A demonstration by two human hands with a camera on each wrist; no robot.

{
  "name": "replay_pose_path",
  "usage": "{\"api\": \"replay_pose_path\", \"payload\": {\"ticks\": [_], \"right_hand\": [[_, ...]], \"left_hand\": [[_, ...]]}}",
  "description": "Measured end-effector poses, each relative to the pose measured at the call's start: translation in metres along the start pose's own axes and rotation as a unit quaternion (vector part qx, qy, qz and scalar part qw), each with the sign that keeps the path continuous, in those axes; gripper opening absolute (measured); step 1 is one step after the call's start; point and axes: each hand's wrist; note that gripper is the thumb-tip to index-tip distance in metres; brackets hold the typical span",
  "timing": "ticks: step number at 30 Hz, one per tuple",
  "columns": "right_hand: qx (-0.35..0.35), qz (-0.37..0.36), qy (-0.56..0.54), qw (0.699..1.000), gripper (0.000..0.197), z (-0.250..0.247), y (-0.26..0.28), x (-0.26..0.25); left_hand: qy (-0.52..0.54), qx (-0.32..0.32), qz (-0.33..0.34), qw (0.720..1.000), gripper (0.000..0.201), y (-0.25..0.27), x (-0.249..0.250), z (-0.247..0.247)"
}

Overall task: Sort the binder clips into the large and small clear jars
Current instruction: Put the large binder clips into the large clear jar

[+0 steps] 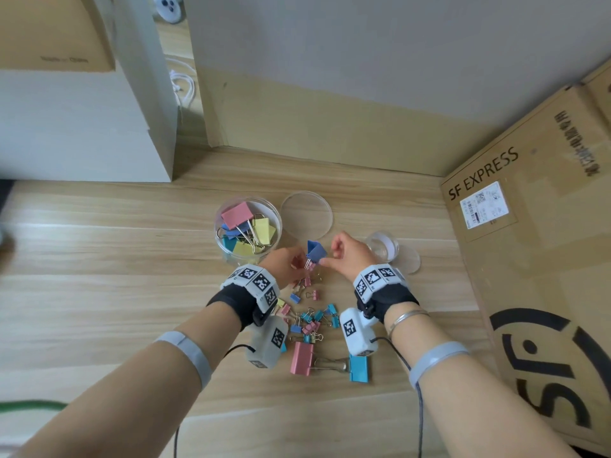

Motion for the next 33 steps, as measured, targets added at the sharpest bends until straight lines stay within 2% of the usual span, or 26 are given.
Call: {"api": "replay_pose_path", "payload": {"ticks": [2,5,6,8,10,11,13,15,18,20,22,24,26,28,31,33], "right_hand": [[-0.046,0.022,-0.055,0.997,0.017,0.004,0.002,-0.001],[-0.120,0.034,-0.180,0.976,0.029,0.011,0.004,-0.003],[-0.136,0.031,-0.202,0.969,0.030,0.012,0.005,-0.005],[-0.153,0.021,-0.214,0.965,0.027,0.015,0.004,-0.006],[-0.169,0.013,-0.214,0.962,0.016,0.018,0.004,-0.006],[-0.181,0.011,-0.223,0.958,0.010,0.019,0.004,-0.006],[-0.201,0.013,-0.247,0.948,0.004,0.019,0.004,-0.005],[-0.199,0.015,-0.253,0.947,0.007,0.018,0.003,-0.002],[-0.184,0.022,-0.249,0.951,0.021,0.016,0.001,-0.001],[-0.186,0.027,-0.261,0.947,0.023,0.013,0.001,-0.001],[-0.187,0.027,-0.233,0.954,0.024,0.010,0.003,-0.001],[-0.171,0.027,-0.166,0.971,0.021,0.008,0.004,0.003],[-0.164,0.027,-0.122,0.979,0.019,0.008,0.005,0.008],[-0.171,0.010,-0.091,0.981,0.019,0.010,0.008,0.011],[-0.173,-0.031,-0.020,0.984,0.025,0.011,0.012,0.009],[-0.140,-0.041,0.027,0.989,0.035,0.009,0.012,0.007]], "left_hand": [[0.018,0.010,-0.014,1.000,0.015,-0.001,-0.002,0.003],[0.039,0.018,-0.040,0.998,0.028,-0.002,-0.004,0.005],[0.052,0.013,-0.045,0.998,0.027,-0.002,-0.004,0.005],[0.070,-0.002,-0.043,0.997,0.016,-0.001,-0.003,0.005],[0.078,-0.008,-0.039,0.996,0.011,-0.001,-0.003,0.006],[0.081,-0.008,-0.038,0.996,0.013,0.000,-0.003,0.006],[0.093,-0.002,-0.043,0.995,0.031,0.001,-0.005,0.007],[0.137,-0.007,-0.071,0.988,0.035,-0.001,-0.007,0.008],[0.228,-0.018,-0.098,0.969,0.020,-0.002,-0.009,0.008],[0.253,-0.029,-0.095,0.962,0.008,-0.002,-0.010,0.008],[0.246,-0.023,-0.082,0.965,0.008,-0.001,-0.010,0.007],[0.192,-0.001,-0.071,0.979,0.020,0.002,-0.010,0.006],[0.142,-0.001,-0.064,0.988,0.005,0.005,-0.010,0.004],[0.104,-0.015,-0.064,0.992,0.016,0.008,-0.009,0.002],[0.061,-0.022,-0.055,0.996,0.022,0.012,-0.006,0.001],[0.045,-0.020,-0.042,0.998,0.019,0.014,-0.004,-0.001]]}}
Point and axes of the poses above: each hand's wrist, its own y-axis away from the middle knuckle, its own z-axis out of the palm, x = y × z, and after that the axes turned 9 degrees about y, right-handed
